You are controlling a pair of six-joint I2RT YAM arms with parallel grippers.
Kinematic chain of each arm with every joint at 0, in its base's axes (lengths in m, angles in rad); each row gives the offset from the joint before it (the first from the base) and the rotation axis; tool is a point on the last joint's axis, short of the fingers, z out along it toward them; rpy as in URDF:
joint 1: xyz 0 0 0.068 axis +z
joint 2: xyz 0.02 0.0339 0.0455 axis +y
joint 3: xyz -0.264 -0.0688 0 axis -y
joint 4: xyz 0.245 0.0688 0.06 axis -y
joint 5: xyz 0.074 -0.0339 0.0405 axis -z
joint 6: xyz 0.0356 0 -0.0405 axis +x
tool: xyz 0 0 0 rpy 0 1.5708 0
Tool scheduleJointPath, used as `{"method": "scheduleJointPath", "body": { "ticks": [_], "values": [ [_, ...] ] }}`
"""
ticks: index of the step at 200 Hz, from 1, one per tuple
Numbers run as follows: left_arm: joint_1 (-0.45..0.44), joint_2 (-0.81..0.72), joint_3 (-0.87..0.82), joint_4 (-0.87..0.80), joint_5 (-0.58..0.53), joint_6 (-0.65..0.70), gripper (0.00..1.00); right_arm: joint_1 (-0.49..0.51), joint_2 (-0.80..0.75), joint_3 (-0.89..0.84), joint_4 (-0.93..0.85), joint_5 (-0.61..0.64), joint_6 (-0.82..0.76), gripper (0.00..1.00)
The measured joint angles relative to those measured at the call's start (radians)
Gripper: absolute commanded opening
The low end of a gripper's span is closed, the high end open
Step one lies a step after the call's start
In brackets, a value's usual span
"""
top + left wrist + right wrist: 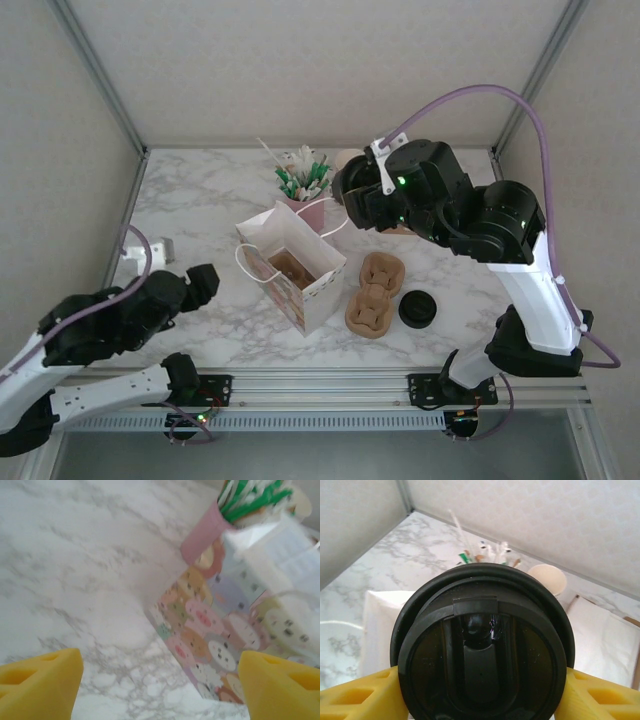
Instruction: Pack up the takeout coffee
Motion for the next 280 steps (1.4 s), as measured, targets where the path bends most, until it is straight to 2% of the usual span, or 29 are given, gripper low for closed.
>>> {"method": "scheduleJointPath", "body": {
  "ticks": [21,35,39,46,50,63,86,109,139,183,255,280],
  "values": [
    [0.092,0.114,0.156,-0.002,0.021,0.148,0.82,0.039,0.003,0.000,0.013,-0.021,0.000,0.69],
    [0.222,0.196,0.231,0.022,0.112,0.254,0.82,0.060,0.004,-0.009,0.022,-0.032,0.001,0.69],
    [0.277,0.226,0.252,0.029,0.159,0.290,0.82,0.067,0.003,-0.017,0.025,-0.035,0.001,0.69],
    [0.319,0.253,0.268,0.042,0.206,0.325,0.83,0.076,0.002,-0.032,0.032,-0.039,0.002,0.68],
    [0.383,0.294,0.288,0.053,0.274,0.357,0.83,0.079,0.001,-0.040,0.036,-0.042,0.003,0.68],
    [0.493,0.377,0.327,0.074,0.432,0.426,0.84,0.087,-0.003,-0.083,0.052,-0.061,0.009,0.68],
    [0.590,0.549,0.412,0.092,0.669,0.551,0.84,0.097,-0.003,-0.147,0.068,-0.087,0.033,0.68],
    [0.608,0.697,0.502,0.089,0.791,0.652,0.84,0.103,-0.011,-0.210,0.085,-0.109,0.058,0.68],
    [0.609,0.794,0.540,0.074,0.857,0.750,0.83,0.105,-0.017,-0.267,0.100,-0.129,0.088,0.68],
    [0.609,0.829,0.556,0.045,0.851,0.837,0.80,0.106,-0.018,-0.291,0.129,-0.163,0.110,0.68],
    [0.607,0.896,0.557,0.046,0.831,0.865,0.77,0.106,-0.011,-0.350,0.155,-0.169,0.110,0.67],
    [0.604,0.898,0.556,0.049,0.831,0.866,0.67,0.106,-0.001,-0.363,0.160,-0.168,0.110,0.67]
  ]
}}
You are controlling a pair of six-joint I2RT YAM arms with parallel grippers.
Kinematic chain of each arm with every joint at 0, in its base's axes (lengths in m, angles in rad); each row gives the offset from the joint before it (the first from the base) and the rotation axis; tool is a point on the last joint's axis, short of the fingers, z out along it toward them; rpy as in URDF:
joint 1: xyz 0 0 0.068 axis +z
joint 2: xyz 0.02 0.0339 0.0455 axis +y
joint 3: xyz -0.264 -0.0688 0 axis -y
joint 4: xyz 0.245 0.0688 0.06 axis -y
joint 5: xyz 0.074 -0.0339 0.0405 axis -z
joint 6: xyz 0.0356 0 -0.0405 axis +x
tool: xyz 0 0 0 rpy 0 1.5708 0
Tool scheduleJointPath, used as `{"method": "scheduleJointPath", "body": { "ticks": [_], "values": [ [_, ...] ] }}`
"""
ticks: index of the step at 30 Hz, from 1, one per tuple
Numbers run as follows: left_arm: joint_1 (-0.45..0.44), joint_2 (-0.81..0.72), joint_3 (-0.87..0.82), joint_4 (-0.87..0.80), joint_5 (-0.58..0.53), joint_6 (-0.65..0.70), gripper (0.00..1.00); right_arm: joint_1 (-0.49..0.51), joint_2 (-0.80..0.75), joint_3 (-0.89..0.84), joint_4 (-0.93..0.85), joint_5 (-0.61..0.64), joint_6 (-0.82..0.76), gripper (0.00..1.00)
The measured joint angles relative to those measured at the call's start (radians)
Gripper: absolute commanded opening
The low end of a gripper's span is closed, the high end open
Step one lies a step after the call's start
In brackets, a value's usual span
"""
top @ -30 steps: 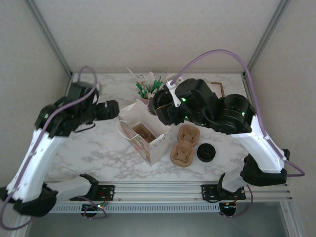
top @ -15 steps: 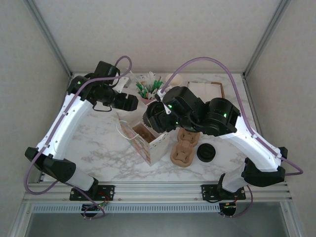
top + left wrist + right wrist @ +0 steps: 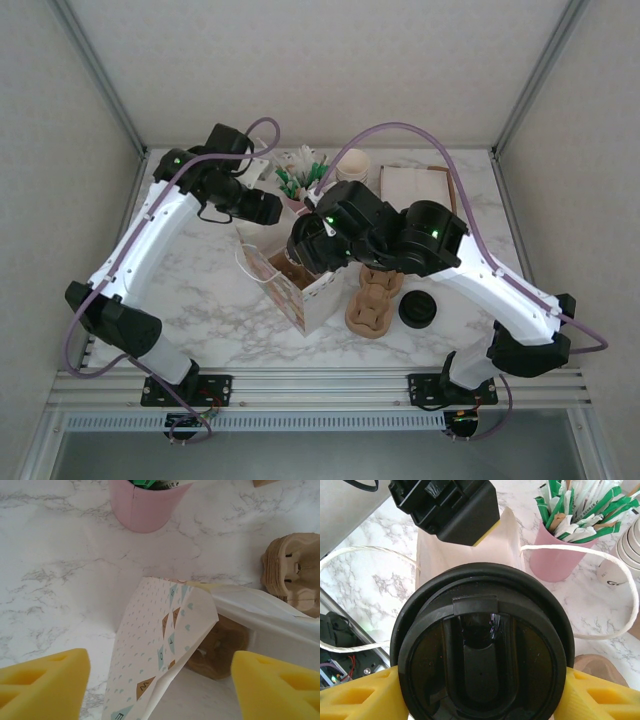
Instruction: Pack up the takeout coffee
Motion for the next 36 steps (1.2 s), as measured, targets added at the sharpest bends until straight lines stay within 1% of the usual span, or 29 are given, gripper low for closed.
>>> {"method": "scheduleJointPath", "body": {
  "ticks": [2,4,13,14,15,17,18,20,22,24,26,27,28,30,33,36],
  "values": [
    [0.000,0.001,-0.003,0.001,0.000,0.005,0.62,0.000,0.005,-0.005,0.001,0.000,0.000,0.67],
    [0.000,0.001,-0.010,0.002,-0.004,0.005,0.53,0.000,0.012,-0.009,0.003,0.001,-0.001,0.67],
    [0.000,0.001,-0.036,0.012,-0.021,0.005,0.50,0.000,0.044,-0.023,0.014,-0.001,-0.007,0.67],
    [0.000,0.001,-0.037,0.013,-0.027,0.004,0.47,0.000,0.051,-0.024,0.015,-0.001,-0.008,0.67],
    [0.000,0.001,-0.039,0.016,-0.032,0.002,0.43,0.000,0.057,-0.026,0.015,-0.002,-0.011,0.67],
    [0.000,0.001,-0.047,0.023,-0.044,-0.008,0.41,0.000,0.069,-0.030,0.016,-0.001,-0.015,0.67],
    [0.000,0.001,-0.054,0.027,-0.052,-0.011,0.35,0.000,0.072,-0.034,0.016,-0.002,-0.016,0.67],
    [0.000,0.000,-0.067,0.036,-0.057,-0.018,0.33,0.000,0.079,-0.043,0.018,-0.003,-0.022,0.66],
    [0.000,-0.001,-0.077,0.042,-0.061,-0.022,0.25,0.000,0.087,-0.048,0.021,-0.008,-0.026,0.66],
    [0.000,-0.006,-0.087,0.055,-0.061,-0.038,0.20,0.000,0.094,-0.053,0.027,-0.020,-0.030,0.66],
    [0.001,-0.015,-0.098,0.065,-0.060,-0.049,0.19,0.000,0.102,-0.054,0.029,-0.025,-0.031,0.65],
    [0.001,-0.021,-0.103,0.068,-0.058,-0.058,0.18,0.000,0.108,-0.054,0.032,-0.026,-0.032,0.65],
    [0.001,-0.026,-0.106,0.069,-0.054,-0.067,0.14,0.000,0.111,-0.055,0.034,-0.027,-0.034,0.65],
    [0.001,-0.035,-0.111,0.071,-0.037,-0.089,0.10,-0.004,0.117,-0.062,0.035,-0.030,-0.039,0.65],
    [0.001,-0.047,-0.114,0.076,0.005,-0.131,0.10,-0.023,0.117,-0.075,0.035,-0.046,-0.057,0.65],
    [0.001,-0.058,-0.117,0.076,0.041,-0.168,0.07,-0.055,0.117,-0.076,0.034,-0.050,-0.077,0.64]
  ]
}}
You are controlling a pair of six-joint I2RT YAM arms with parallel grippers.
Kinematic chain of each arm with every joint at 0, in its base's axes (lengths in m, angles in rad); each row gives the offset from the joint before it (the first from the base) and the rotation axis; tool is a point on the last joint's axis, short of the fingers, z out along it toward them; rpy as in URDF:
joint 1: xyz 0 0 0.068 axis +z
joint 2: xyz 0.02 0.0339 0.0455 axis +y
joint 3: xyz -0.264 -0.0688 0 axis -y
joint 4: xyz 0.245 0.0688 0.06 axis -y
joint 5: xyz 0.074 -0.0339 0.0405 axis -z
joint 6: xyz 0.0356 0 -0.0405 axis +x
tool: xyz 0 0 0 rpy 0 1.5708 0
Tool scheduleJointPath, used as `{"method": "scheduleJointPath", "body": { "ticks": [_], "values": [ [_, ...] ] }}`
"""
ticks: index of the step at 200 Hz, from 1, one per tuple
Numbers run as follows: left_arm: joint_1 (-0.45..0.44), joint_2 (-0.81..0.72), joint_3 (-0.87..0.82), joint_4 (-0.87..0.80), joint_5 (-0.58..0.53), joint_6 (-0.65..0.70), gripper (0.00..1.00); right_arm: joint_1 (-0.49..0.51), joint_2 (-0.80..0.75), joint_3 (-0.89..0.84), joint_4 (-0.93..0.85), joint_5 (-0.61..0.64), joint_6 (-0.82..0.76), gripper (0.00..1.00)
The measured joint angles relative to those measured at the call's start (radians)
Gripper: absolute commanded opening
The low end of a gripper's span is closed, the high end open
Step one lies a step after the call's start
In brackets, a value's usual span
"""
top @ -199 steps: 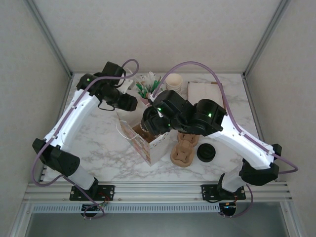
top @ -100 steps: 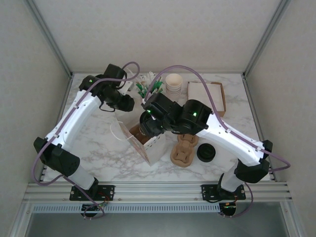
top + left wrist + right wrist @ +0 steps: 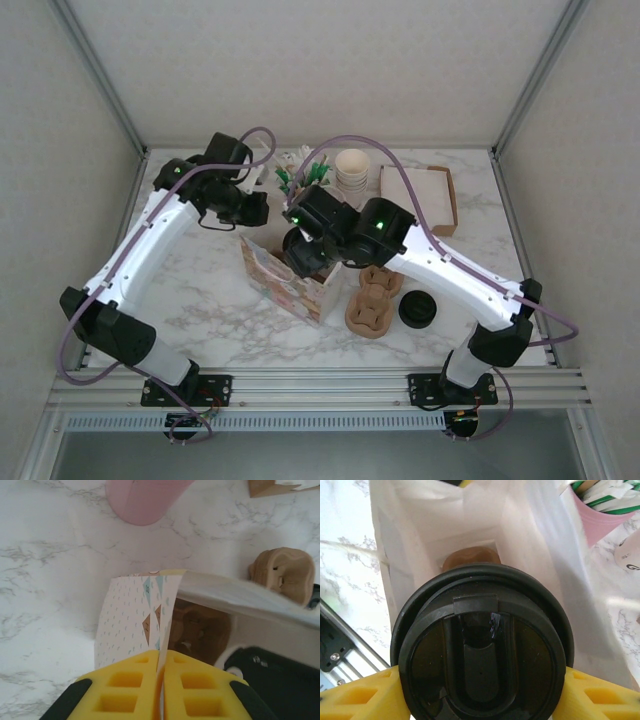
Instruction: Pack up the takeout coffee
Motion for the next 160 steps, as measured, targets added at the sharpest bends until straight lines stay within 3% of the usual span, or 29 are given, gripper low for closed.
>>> {"method": "scheduleJointPath", "body": {
  "ticks": [39,70,85,101,123,148,160],
  "values": [
    [0.000,-0.006,-0.001,0.000,0.026,-0.028,0.00,-0.014,0.000,0.000,0.000,-0.001,-0.008,0.64],
    [-0.018,-0.026,-0.038,0.040,0.015,-0.062,0.00,-0.030,-0.001,-0.007,0.002,-0.026,-0.043,0.64],
    [-0.064,-0.067,-0.105,0.051,-0.008,-0.108,0.09,-0.069,-0.002,-0.021,-0.008,-0.057,-0.089,0.64],
    [-0.099,-0.089,-0.120,0.052,-0.015,-0.136,0.34,-0.101,0.002,-0.027,-0.017,-0.069,-0.118,0.63],
    [-0.098,-0.108,-0.124,0.053,-0.036,-0.160,0.54,-0.106,0.013,-0.027,-0.020,-0.094,-0.143,0.63],
    [-0.097,-0.130,-0.126,0.052,-0.077,-0.178,0.57,-0.105,0.043,-0.022,-0.019,-0.117,-0.171,0.63],
    [-0.095,-0.148,-0.126,0.052,-0.101,-0.188,0.64,-0.105,0.054,-0.022,-0.019,-0.127,-0.187,0.63]
  ]
}}
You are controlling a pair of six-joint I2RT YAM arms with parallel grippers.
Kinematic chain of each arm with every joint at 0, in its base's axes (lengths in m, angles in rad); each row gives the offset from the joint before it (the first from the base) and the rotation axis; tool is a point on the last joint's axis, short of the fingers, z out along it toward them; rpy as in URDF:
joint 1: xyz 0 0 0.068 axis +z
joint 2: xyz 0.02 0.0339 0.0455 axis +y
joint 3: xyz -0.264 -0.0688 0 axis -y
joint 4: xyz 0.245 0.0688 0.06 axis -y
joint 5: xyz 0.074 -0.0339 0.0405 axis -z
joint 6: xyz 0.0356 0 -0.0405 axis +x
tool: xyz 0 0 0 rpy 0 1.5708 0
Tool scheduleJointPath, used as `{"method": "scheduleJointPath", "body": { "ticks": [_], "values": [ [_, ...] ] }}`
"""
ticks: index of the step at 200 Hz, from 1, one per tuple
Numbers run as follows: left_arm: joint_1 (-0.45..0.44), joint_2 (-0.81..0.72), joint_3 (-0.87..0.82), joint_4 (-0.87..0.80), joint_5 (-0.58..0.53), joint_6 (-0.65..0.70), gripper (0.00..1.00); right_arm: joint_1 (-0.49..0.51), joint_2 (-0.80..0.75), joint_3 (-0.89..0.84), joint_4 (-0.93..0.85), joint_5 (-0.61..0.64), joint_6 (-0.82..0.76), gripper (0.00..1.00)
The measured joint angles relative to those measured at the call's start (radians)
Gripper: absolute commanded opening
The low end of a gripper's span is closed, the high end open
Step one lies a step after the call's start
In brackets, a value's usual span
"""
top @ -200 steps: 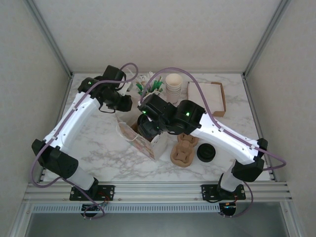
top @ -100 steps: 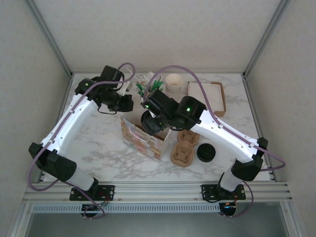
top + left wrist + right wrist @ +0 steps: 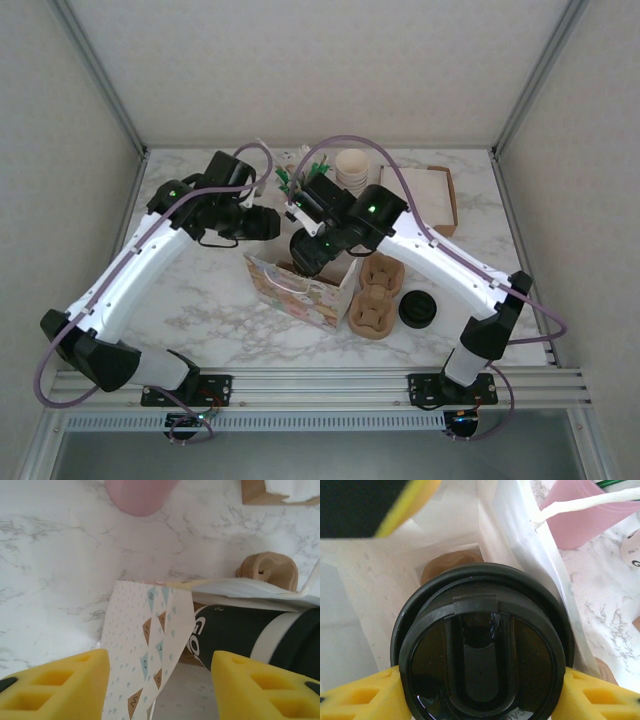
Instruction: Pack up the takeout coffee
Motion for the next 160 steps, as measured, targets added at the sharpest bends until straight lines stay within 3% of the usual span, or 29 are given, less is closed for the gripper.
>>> {"method": "scheduleJointPath", "body": {
  "ticks": [76,160],
  "values": [
    [0.060,-0.149,-0.031,0.020,-0.126,-0.084,0.68,0.000,0.008,-0.001,0.041,-0.076,-0.181,0.59],
    [0.172,-0.305,-0.269,0.107,-0.151,-0.212,0.60,-0.007,0.105,-0.001,0.047,-0.082,-0.319,0.53]
  ]
}}
